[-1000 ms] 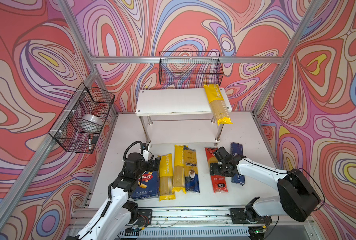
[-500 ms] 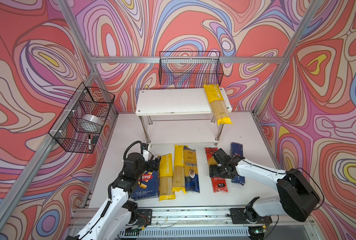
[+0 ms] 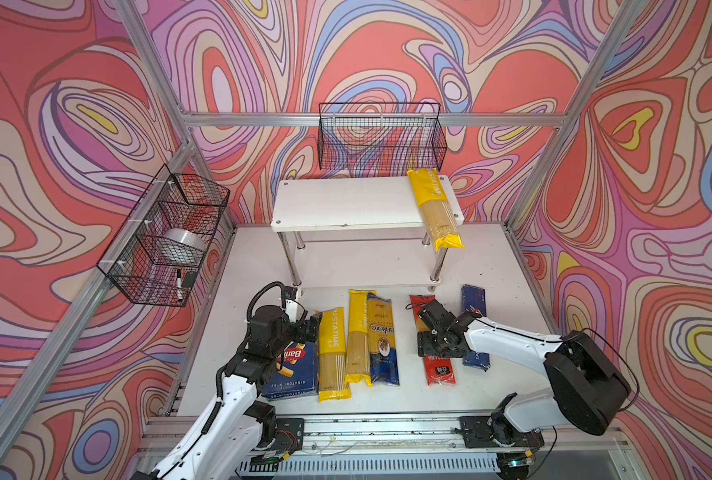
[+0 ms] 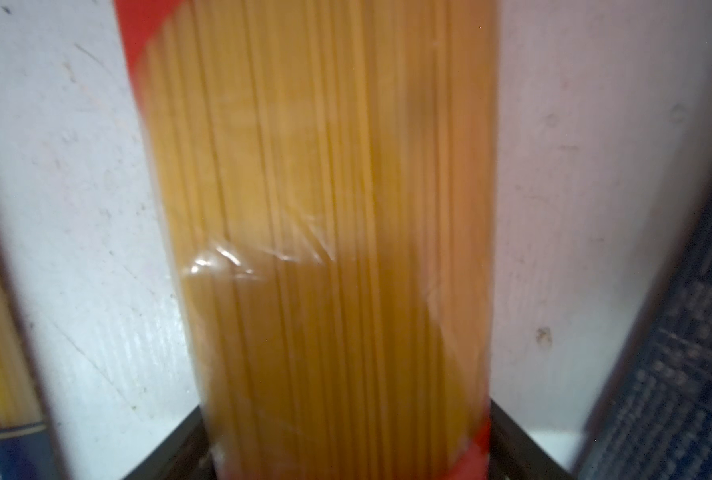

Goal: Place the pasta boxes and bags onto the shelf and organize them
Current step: 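Lift the red spaghetti bag off the table with the right gripper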

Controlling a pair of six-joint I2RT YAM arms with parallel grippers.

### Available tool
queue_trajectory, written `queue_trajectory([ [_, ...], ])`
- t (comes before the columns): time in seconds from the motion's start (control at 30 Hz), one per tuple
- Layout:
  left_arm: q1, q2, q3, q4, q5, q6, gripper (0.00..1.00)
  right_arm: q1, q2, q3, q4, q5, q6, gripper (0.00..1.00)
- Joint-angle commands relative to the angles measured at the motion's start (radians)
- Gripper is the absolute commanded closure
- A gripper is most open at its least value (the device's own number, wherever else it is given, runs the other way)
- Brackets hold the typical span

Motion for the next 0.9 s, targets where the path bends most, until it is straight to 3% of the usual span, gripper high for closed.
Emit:
queue_trajectory([
  [0.0, -0.001, -0.01, -0.004, -0.011, -0.003, 0.006, 0.0, 0.004, 0.043, -0.035, 0.028, -0.022, 0.012, 0.18],
  [0.13, -0.001, 0.003, 0.002, -0.015, 0.0, 0.007, 0.0, 0.004, 0.047, -0.025, 0.04, -0.021, 0.006, 0.21],
  [0.47, -0.001, -0.003, 0.0, -0.012, -0.009, 0.004, 0.0, 0.007, 0.032, -0.047, 0.111, -0.066, 0.005, 0.38],
  [0.87, -0.001, -0.009, -0.003, -0.015, -0.023, -0.001, 0.0, 0.021, -0.011, -0.074, 0.102, -0.036, 0.031, 0.56],
])
